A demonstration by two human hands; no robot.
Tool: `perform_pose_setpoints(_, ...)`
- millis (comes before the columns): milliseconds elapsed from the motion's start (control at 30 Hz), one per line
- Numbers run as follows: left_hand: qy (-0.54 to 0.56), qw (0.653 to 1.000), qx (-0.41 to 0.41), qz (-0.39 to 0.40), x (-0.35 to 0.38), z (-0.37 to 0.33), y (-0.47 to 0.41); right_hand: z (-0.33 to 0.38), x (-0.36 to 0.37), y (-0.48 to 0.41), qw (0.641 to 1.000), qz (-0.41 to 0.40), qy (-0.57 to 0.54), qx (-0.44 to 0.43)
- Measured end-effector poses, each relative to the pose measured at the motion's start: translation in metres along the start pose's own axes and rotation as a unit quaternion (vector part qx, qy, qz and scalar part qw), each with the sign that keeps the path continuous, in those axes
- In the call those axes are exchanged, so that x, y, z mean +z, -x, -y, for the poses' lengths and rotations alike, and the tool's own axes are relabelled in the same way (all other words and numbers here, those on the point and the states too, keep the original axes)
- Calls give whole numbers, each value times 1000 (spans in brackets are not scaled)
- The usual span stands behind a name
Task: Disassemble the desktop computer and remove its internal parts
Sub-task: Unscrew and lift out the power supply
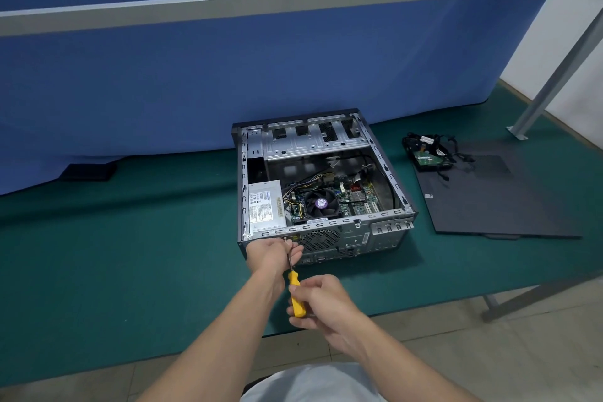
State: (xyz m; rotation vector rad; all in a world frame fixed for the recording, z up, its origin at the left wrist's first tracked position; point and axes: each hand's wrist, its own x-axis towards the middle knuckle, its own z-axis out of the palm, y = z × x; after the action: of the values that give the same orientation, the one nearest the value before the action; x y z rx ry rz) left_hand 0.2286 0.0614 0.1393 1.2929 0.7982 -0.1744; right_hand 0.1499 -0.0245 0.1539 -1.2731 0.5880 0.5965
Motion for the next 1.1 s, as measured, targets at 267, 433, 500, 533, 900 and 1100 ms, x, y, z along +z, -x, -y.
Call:
perform_pose_setpoints(267,-4,1000,-9,-2,-1,2,-3,3,-2,4,1000,17,-17,7)
perform_pose_setpoints(433,10,1000,-8,-10,2,0,-2,5,-3,3,999,27,-24,9)
perform_pose_setpoints(500,25,1000,-13,11,2,0,-1,7,-4,2,999,38,-36,11)
perform_pose_setpoints(533,30,999,-14,19,1,0,0,7,-4,3,998,39,-39,8)
perform_pose_setpoints(900,-5,1000,-7,8,0,-2,-3,5,-4,3,995,59,-77,30)
perform_pose_setpoints(1100,7,999,-21,34,0,0,0,1,-2,0,1000,5,-26,7)
